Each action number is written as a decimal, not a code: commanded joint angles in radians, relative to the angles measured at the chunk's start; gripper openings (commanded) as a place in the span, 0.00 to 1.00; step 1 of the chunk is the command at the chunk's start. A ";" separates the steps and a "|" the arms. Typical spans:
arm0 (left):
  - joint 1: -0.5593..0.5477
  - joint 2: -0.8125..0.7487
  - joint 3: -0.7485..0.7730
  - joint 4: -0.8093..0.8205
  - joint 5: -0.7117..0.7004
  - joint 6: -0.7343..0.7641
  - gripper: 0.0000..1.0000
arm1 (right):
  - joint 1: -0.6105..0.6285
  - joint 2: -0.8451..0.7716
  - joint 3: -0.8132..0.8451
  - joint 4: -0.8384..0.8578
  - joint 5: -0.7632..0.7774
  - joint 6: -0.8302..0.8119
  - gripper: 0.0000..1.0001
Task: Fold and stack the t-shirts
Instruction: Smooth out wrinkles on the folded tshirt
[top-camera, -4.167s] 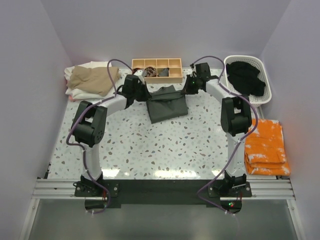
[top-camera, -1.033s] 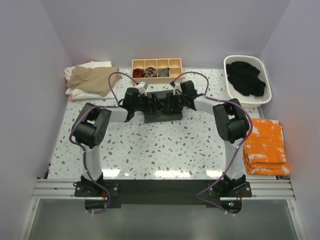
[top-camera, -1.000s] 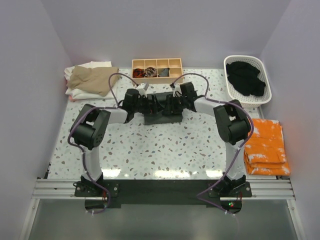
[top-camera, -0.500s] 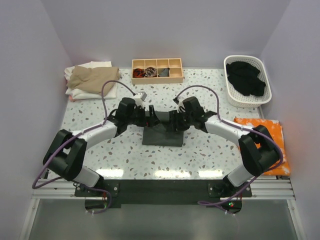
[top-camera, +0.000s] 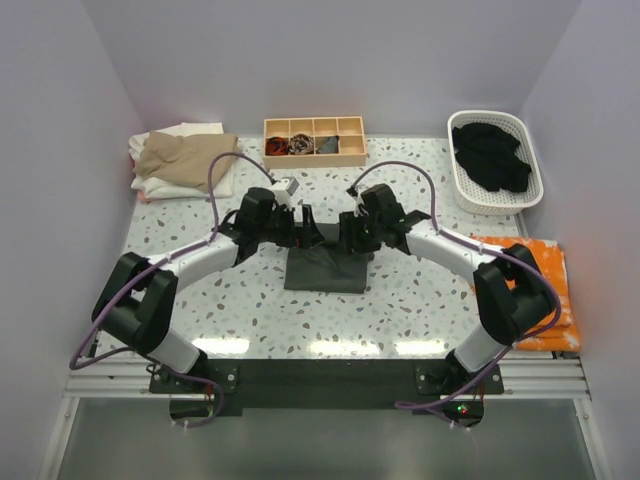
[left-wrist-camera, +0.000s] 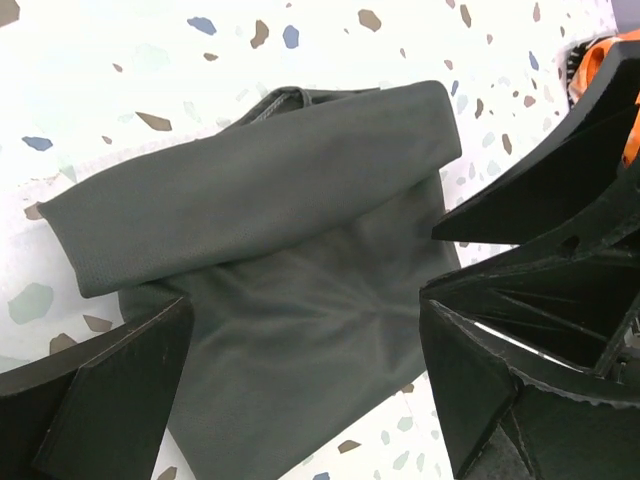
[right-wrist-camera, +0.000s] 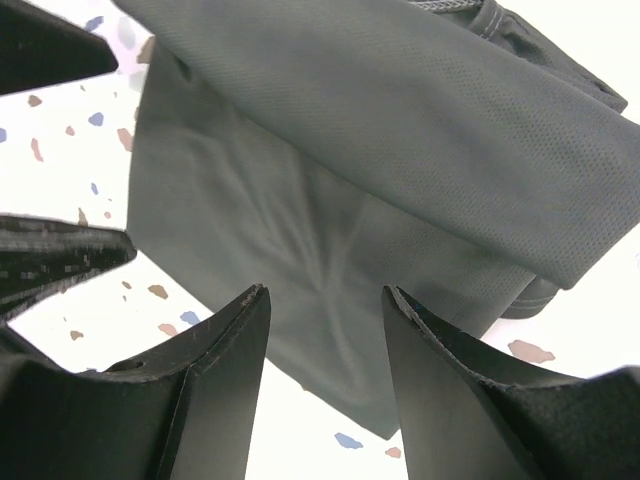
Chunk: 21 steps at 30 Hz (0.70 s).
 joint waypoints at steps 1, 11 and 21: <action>0.004 0.036 0.042 0.017 0.049 0.024 1.00 | 0.000 0.035 0.053 -0.009 0.038 -0.011 0.53; 0.004 0.211 0.149 0.094 0.060 0.040 1.00 | -0.009 0.140 0.131 0.022 0.124 -0.046 0.53; 0.013 0.346 0.304 0.080 0.028 0.061 1.00 | -0.073 0.249 0.239 0.034 0.156 -0.074 0.53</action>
